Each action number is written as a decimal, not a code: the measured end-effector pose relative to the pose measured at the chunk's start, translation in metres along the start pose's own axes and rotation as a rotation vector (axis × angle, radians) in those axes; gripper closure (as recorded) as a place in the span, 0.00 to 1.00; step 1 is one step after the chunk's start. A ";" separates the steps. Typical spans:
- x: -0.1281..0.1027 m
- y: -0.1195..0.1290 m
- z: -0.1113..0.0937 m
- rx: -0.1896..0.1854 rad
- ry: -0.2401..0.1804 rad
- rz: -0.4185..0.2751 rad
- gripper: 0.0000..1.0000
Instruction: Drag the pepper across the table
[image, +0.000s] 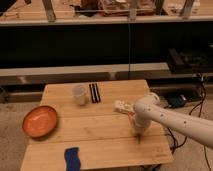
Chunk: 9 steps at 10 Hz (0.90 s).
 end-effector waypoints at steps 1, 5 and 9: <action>0.000 0.000 0.000 0.000 0.001 -0.002 0.78; 0.001 -0.013 -0.005 -0.013 0.010 -0.046 0.83; 0.005 -0.029 -0.009 -0.023 0.002 -0.095 1.00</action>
